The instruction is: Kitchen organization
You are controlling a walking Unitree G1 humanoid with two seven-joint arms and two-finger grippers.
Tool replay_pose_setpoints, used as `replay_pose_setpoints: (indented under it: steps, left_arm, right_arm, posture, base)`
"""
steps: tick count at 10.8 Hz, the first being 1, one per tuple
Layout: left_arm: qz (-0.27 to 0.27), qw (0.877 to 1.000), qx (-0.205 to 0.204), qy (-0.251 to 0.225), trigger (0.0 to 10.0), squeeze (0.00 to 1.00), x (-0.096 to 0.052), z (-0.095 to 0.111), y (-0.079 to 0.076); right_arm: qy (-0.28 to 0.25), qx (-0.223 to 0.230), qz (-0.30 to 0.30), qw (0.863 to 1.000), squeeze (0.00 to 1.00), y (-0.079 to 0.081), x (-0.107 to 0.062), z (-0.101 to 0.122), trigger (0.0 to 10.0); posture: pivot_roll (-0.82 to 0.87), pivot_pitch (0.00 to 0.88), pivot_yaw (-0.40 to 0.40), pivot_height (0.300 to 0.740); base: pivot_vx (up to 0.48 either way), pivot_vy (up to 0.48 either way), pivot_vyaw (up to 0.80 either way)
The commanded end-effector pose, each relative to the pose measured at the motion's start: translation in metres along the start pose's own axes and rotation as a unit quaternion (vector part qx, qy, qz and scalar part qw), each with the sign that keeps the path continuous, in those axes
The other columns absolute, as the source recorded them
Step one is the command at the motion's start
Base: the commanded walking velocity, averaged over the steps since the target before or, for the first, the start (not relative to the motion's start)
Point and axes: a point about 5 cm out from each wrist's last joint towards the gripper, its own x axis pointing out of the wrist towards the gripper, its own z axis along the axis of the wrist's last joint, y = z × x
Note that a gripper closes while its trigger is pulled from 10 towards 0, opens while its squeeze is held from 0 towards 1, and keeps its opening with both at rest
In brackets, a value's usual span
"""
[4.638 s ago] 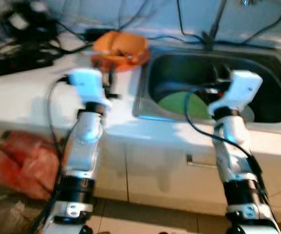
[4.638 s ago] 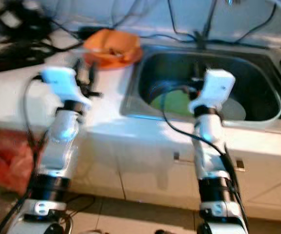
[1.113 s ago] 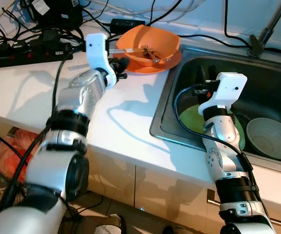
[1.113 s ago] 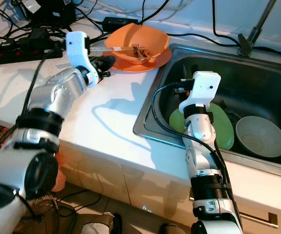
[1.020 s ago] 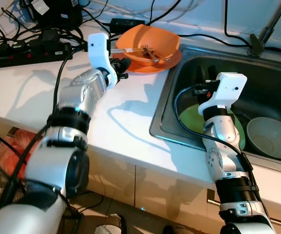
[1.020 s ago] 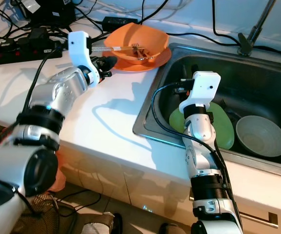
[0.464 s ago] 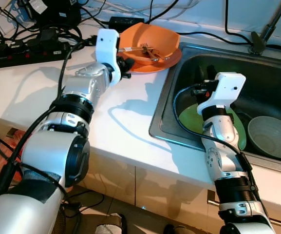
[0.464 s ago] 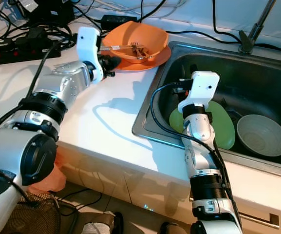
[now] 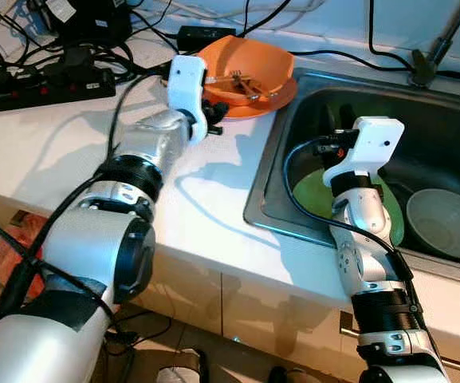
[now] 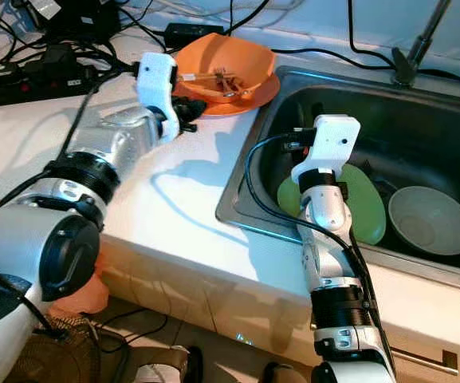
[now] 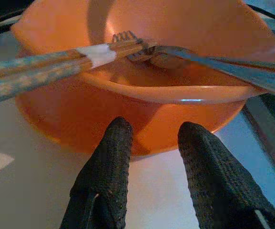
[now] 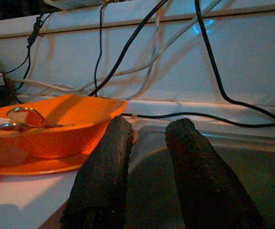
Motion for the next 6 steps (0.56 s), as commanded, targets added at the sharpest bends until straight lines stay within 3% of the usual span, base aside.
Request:
replay_pose_setpoints:
  steps: [1,6]
  left_arm:
    - [0.001,1.000,0.013,-0.008,10.0,0.00,0.0009,0.0074,-0.0029]
    - [0.013,1.000,0.007,-0.013,10.0,0.00,0.0030,0.0045,-0.0066]
  right_arm:
    - [0.012,0.000,-0.005,1.000,0.00,-0.0009,-0.0052,-0.0041,10.0]
    - [0.015,0.002,-0.009,1.000,0.00,0.0001,-0.0110,-0.0046,10.0]
  posture:
    - [0.14,0.152,0.056,0.740]
    - [0.11,0.151,0.068,0.740]
  base:
    - [0.000,0.000,0.00]
    - [0.000,0.000,0.00]
